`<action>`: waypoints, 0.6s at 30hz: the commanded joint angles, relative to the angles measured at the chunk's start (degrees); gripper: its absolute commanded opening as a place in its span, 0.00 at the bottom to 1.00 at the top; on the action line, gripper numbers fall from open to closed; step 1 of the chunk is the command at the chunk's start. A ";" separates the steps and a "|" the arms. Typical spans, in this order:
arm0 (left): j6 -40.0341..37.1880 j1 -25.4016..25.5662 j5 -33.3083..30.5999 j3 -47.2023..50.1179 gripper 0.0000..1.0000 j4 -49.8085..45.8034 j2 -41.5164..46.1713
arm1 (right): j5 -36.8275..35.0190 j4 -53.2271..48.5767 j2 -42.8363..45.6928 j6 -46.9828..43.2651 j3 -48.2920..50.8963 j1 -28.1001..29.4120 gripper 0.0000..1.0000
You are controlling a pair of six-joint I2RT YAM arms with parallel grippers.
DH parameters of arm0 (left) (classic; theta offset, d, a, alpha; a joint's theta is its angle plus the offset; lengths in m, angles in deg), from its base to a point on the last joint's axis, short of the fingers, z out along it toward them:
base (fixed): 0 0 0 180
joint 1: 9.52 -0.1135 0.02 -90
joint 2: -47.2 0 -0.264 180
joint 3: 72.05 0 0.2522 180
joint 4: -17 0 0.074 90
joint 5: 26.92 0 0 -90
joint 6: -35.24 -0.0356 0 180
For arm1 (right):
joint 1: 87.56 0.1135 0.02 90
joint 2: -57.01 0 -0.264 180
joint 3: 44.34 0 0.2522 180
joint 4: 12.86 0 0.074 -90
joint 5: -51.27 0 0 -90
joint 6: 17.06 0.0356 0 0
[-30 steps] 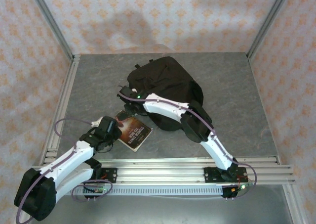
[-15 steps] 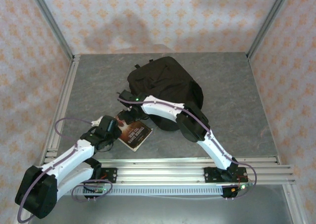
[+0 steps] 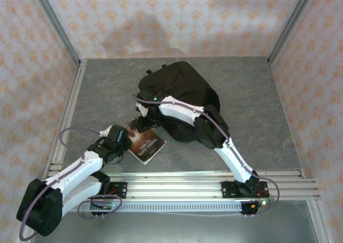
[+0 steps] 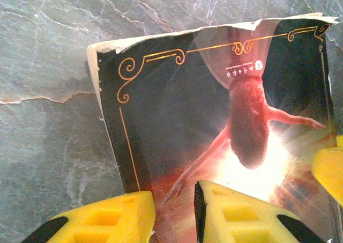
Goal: Pack the student bag
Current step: Pick up the book from the bottom-center of the table.
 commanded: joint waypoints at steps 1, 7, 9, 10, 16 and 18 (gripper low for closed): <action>0.24 -0.76 0.00 3.56 0.30 -5.21 -2.33 | 15.63 -1.06 2.76 0.86 1.52 -0.07 0.51; -0.09 -0.75 -0.27 2.99 0.30 -5.69 -1.84 | 18.89 -0.36 1.48 1.56 3.69 -0.16 0.44; -0.18 -0.75 -0.27 3.00 0.30 -5.78 -1.77 | 19.67 0.43 1.29 2.28 4.40 -0.41 0.41; -0.24 -0.74 -0.27 2.99 0.30 -5.78 -1.69 | 20.14 1.17 1.46 2.92 4.87 -0.49 0.41; -0.20 -0.75 -0.27 3.17 0.30 -6.35 -1.03 | 23.38 8.07 4.32 7.95 9.25 -1.99 0.38; -0.20 -0.75 -0.36 3.17 0.30 -6.78 -0.42 | 24.34 9.23 5.02 8.94 10.01 -2.23 0.37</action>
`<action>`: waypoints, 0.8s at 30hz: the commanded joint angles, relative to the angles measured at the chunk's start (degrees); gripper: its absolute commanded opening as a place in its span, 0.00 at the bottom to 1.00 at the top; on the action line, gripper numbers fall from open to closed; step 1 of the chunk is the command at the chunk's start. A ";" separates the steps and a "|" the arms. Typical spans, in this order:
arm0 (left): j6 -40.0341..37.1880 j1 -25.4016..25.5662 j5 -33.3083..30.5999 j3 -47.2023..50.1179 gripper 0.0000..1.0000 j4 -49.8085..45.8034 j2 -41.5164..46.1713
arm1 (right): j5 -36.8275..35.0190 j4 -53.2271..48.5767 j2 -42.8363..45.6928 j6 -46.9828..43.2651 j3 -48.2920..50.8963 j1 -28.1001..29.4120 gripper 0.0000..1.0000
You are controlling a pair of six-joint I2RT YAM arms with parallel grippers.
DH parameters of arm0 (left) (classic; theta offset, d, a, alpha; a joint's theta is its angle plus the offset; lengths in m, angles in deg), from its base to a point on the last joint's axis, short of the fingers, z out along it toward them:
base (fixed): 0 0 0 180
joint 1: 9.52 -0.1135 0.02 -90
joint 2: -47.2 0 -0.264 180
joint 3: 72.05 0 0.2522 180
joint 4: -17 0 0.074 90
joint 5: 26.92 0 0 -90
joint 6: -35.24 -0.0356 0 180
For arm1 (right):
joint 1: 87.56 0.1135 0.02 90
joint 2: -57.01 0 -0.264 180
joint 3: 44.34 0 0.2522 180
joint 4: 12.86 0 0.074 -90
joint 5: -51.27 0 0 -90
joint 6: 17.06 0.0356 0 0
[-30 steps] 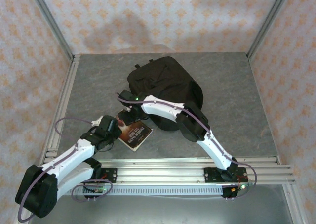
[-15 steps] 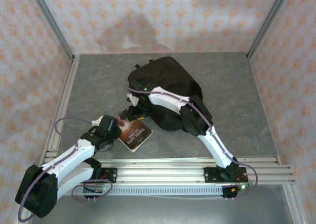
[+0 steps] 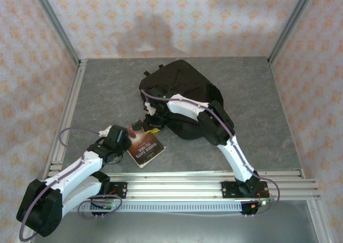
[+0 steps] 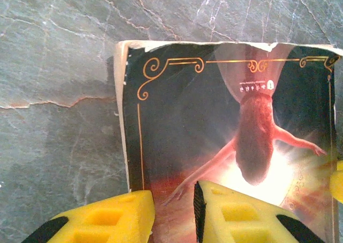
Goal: Pack the student bag
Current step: Pick up the book from the bottom-center of the table.
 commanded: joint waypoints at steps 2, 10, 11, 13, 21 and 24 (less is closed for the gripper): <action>-0.01 -0.67 0.02 3.15 0.30 -6.74 -0.30 | 10.29 4.71 3.12 3.96 1.58 2.10 0.37; -0.16 -0.67 -0.34 3.06 0.30 -7.59 0.96 | 8.86 5.91 5.88 5.62 3.68 1.38 0.35; -0.18 -0.67 -0.24 3.06 0.30 -7.59 0.88 | 8.75 6.21 6.28 5.89 4.03 1.23 0.35; -0.18 -0.63 -0.25 2.89 0.30 -7.58 0.71 | 8.39 6.48 6.93 6.25 4.56 0.95 0.34; -0.12 -0.68 -0.25 2.54 0.30 -7.76 0.95 | 9.54 10.18 8.49 9.16 7.27 0.43 0.33; -0.11 -0.67 -0.24 2.53 0.30 -7.85 1.14 | 8.68 10.07 7.41 9.39 7.67 0.54 0.32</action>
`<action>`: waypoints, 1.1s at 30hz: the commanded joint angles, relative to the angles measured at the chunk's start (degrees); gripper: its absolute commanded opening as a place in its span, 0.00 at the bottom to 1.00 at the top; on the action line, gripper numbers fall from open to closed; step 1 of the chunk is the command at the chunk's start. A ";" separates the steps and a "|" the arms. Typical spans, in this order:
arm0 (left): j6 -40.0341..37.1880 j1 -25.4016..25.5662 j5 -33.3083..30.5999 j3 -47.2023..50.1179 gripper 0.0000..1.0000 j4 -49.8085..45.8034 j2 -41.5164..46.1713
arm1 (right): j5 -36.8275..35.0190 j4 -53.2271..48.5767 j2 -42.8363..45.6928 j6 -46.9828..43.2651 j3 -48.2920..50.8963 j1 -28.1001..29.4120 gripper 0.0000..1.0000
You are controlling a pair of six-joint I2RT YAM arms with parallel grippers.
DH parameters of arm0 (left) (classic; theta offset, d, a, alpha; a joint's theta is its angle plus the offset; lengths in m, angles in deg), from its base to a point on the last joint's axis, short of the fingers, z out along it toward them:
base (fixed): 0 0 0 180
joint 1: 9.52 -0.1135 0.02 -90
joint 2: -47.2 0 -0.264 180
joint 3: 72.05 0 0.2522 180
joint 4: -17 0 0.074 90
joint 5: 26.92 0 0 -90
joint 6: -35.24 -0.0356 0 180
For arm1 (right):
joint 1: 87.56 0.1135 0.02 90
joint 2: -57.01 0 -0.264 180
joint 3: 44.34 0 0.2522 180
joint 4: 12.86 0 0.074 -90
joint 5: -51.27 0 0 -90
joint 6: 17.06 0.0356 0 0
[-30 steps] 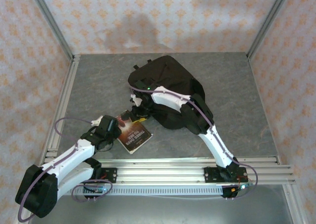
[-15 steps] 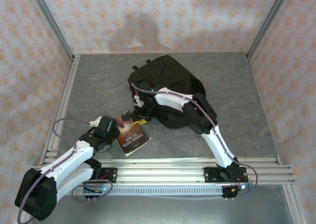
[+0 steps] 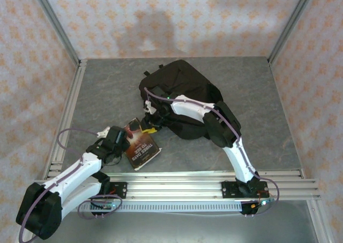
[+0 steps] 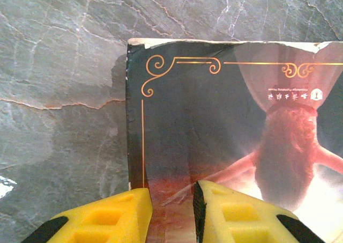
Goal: Pack the student bag
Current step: Pick up the book from the bottom-center of the table, then rotate the book.
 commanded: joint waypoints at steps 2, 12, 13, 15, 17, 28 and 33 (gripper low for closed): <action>-0.07 -0.38 1.22 2.25 0.30 -5.45 -0.54 | 1.84 2.05 0.07 1.34 0.61 0.90 0.32; -0.07 -0.38 2.18 2.36 0.30 -4.60 -0.26 | 2.40 5.12 -3.58 2.99 -0.51 4.36 0.31; -0.07 -0.42 2.19 2.13 0.30 -5.01 0.06 | 0.71 4.15 -3.21 2.40 -0.62 4.21 0.28; -0.24 -0.38 2.31 1.28 0.32 -6.57 1.32 | -3.04 3.01 -1.60 1.86 -0.01 3.46 0.21; -0.50 -0.38 2.36 -0.16 0.41 -8.93 4.00 | -7.10 3.03 1.64 2.00 1.81 2.25 0.12; -3.54 0.14 5.47 -11.76 0.80 -14.91 11.72 | -30.62 -4.62 22.55 -7.56 6.10 -0.12 0.00; -11.79 2.48 6.76 -20.76 0.79 -13.20 9.21 | -36.45 -2.38 32.89 -10.96 10.04 -0.12 0.00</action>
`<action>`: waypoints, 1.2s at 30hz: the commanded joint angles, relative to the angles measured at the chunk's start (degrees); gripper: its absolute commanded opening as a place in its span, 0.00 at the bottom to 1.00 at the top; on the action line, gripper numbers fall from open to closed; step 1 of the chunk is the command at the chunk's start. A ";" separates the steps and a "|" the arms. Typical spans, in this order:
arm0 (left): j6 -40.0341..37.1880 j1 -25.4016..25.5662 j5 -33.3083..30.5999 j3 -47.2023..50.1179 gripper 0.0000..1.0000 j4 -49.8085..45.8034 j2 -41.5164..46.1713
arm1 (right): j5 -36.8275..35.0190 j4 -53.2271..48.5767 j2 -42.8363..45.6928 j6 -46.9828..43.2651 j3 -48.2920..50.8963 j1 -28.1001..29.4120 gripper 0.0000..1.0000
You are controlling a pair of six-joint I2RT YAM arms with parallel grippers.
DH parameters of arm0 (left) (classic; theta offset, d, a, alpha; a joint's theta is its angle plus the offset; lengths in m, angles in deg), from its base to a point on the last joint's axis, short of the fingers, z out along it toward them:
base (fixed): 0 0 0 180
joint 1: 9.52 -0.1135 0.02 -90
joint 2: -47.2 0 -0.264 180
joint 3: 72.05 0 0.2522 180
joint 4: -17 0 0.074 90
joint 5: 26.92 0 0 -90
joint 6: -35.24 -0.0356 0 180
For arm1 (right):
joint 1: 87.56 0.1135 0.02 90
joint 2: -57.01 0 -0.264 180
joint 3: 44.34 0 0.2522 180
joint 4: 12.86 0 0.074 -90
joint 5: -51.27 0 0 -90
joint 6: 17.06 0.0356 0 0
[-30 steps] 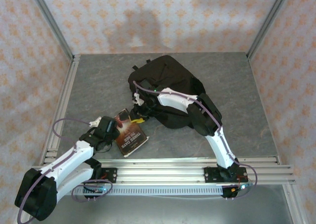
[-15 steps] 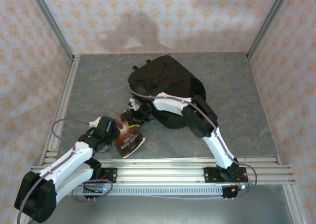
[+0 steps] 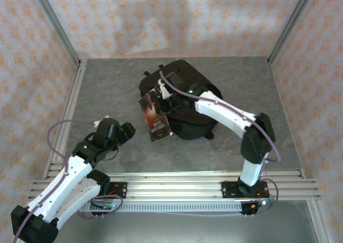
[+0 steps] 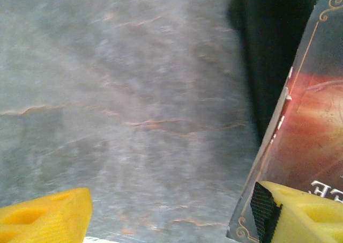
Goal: Pack the student bag
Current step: Rotate the book.
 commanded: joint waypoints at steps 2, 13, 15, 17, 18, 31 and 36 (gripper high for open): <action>-10.31 2.66 1.56 -9.62 0.79 -0.10 -3.21 | -7.78 -0.13 9.53 -5.61 3.15 0.36 0.00; -36.69 9.53 16.36 -35.70 0.79 2.73 -20.74 | 10.99 11.08 30.58 -14.04 15.14 -5.19 0.00; -40.40 9.58 20.71 -36.26 0.78 5.98 -22.17 | 14.74 14.12 32.30 -12.85 16.99 -7.52 0.00; -43.03 9.62 22.46 -36.88 0.78 7.70 -23.57 | 19.90 18.09 35.37 -10.60 19.22 -10.79 0.00; -44.37 9.58 23.24 -37.43 0.79 8.15 -24.30 | 23.30 20.05 36.04 -9.20 20.27 -12.64 0.00; -51.11 9.15 36.67 -37.57 0.83 14.40 -25.70 | 40.94 32.60 42.06 0.56 24.76 -17.57 0.00; -51.44 9.12 45.11 -37.11 0.82 16.14 -25.20 | 40.73 33.25 43.85 0.89 25.94 -17.57 0.00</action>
